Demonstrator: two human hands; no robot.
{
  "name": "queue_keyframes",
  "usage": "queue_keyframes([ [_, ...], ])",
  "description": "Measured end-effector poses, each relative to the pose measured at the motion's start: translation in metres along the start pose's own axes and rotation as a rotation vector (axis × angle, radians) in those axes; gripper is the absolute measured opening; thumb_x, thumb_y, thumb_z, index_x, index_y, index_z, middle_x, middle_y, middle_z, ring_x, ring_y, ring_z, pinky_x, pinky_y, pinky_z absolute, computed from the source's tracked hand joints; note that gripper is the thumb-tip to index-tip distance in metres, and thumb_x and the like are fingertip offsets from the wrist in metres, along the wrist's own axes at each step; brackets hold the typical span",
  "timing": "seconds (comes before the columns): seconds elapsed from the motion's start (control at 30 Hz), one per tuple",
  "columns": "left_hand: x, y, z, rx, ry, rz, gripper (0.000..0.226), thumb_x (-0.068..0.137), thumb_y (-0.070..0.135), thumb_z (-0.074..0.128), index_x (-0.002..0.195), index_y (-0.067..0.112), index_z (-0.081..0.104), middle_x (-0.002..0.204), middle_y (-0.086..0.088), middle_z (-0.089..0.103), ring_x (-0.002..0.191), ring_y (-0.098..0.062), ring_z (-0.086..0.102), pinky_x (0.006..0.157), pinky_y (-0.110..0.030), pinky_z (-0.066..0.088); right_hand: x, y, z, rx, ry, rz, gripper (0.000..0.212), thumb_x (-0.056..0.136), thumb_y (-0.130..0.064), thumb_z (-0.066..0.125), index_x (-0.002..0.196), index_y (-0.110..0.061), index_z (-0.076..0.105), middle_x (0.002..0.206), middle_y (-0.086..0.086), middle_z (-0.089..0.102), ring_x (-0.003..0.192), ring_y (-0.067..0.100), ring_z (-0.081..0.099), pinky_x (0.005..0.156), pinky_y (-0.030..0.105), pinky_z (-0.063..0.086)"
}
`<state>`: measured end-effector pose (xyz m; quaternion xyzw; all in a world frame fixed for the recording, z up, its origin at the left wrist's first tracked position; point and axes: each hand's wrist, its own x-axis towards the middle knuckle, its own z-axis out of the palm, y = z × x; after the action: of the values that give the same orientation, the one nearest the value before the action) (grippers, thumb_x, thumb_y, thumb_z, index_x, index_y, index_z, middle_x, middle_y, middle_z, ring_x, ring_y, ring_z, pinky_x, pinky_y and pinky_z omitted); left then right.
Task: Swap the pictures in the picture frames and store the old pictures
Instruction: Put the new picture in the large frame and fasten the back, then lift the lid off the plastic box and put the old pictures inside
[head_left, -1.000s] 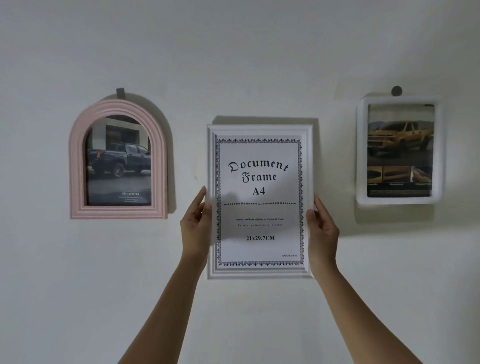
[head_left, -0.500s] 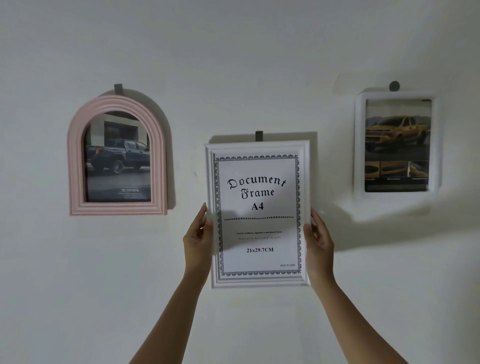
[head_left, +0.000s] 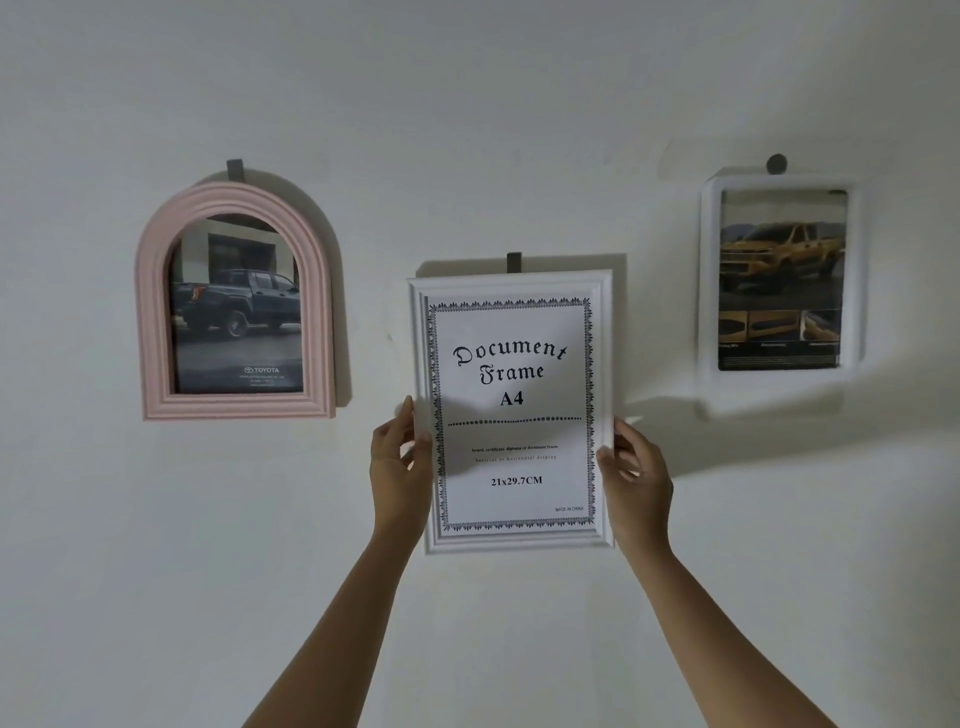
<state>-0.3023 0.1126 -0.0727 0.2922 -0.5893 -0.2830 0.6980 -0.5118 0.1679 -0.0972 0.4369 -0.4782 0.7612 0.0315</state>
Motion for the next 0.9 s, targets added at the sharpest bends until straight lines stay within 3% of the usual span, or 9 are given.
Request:
queue_keyframes([
  [0.13, -0.002, -0.001, -0.001, 0.013, 0.021, 0.015, 0.043, 0.092, 0.002, 0.050, 0.133, 0.016, 0.048, 0.112, -0.001, 0.047, 0.092, 0.002, 0.055, 0.080, -0.011, 0.047, -0.001, 0.001, -0.001, -0.044, 0.000, -0.001, 0.032, 0.082, 0.002, 0.058, 0.109, -0.014, 0.064, 0.103, 0.011, 0.061, 0.083, 0.014, 0.059, 0.071, 0.003, 0.043],
  [0.43, -0.004, 0.001, -0.008, 0.034, 0.010, 0.013, 0.042, 0.090, -0.003, 0.048, 0.128, 0.013, 0.052, 0.111, -0.003, 0.050, 0.089, 0.007, 0.057, 0.090, -0.022, 0.048, -0.005, -0.006, -0.001, -0.137, 0.009, 0.002, 0.028, 0.080, 0.004, 0.058, 0.105, -0.008, 0.063, 0.100, 0.012, 0.058, 0.082, 0.021, 0.058, 0.067, -0.001, 0.039],
  [0.5, -0.005, 0.003, -0.009, 0.048, -0.006, 0.006, 0.041, 0.090, -0.002, 0.048, 0.128, 0.013, 0.052, 0.113, -0.003, 0.050, 0.091, 0.004, 0.056, 0.093, -0.026, 0.048, -0.006, -0.010, -0.003, -0.177, 0.007, -0.014, 0.027, 0.081, 0.004, 0.058, 0.105, -0.007, 0.063, 0.099, 0.013, 0.057, 0.081, 0.021, 0.057, 0.072, 0.004, 0.042],
  [0.6, -0.006, 0.008, -0.013, 0.113, -0.042, 0.008, 0.040, 0.090, 0.004, 0.052, 0.129, 0.012, 0.051, 0.116, -0.001, 0.048, 0.102, -0.011, 0.053, 0.100, -0.035, 0.045, -0.006, -0.018, -0.008, -0.258, -0.030, 0.019, 0.026, 0.083, -0.001, 0.057, 0.108, -0.008, 0.061, 0.101, 0.013, 0.055, 0.084, 0.020, 0.053, 0.086, 0.030, 0.046],
  [0.67, -0.008, 0.014, -0.018, 0.206, -0.044, 0.067, 0.043, 0.090, 0.010, 0.056, 0.132, 0.013, 0.049, 0.120, 0.001, 0.045, 0.115, -0.018, 0.047, 0.104, -0.037, 0.040, -0.008, -0.026, -0.015, -0.296, -0.076, 0.043, 0.030, 0.086, -0.004, 0.056, 0.115, -0.007, 0.057, 0.110, 0.014, 0.054, 0.090, 0.019, 0.053, 0.088, 0.027, 0.042],
  [0.73, -0.012, 0.024, -0.022, 0.277, -0.049, 0.147, 0.044, 0.090, 0.014, 0.057, 0.133, 0.015, 0.047, 0.128, 0.000, 0.044, 0.124, -0.018, 0.041, 0.106, -0.027, 0.033, -0.010, -0.035, -0.024, -0.371, -0.126, 0.038, 0.034, 0.088, -0.007, 0.055, 0.121, -0.005, 0.053, 0.118, 0.016, 0.051, 0.101, 0.023, 0.054, 0.088, 0.023, 0.037],
  [0.8, -0.023, 0.037, -0.022, 0.322, -0.090, 0.216, 0.043, 0.092, 0.016, 0.055, 0.134, 0.017, 0.047, 0.134, 0.000, 0.043, 0.127, -0.013, 0.036, 0.102, -0.017, 0.026, -0.016, -0.043, -0.036, -0.445, -0.163, 0.031, 0.037, 0.090, -0.010, 0.052, 0.127, -0.004, 0.049, 0.123, 0.015, 0.050, 0.112, 0.025, 0.051, 0.092, 0.025, 0.036],
  [0.9, -0.048, 0.046, -0.017, 0.360, -0.199, 0.303, 0.041, 0.093, 0.018, 0.053, 0.133, 0.016, 0.047, 0.135, 0.000, 0.045, 0.127, -0.012, 0.038, 0.103, -0.015, 0.024, -0.032, -0.049, -0.060, -0.517, -0.226, 0.048, 0.039, 0.092, -0.014, 0.051, 0.130, -0.006, 0.047, 0.129, 0.012, 0.050, 0.119, 0.023, 0.049, 0.094, 0.026, 0.037],
])
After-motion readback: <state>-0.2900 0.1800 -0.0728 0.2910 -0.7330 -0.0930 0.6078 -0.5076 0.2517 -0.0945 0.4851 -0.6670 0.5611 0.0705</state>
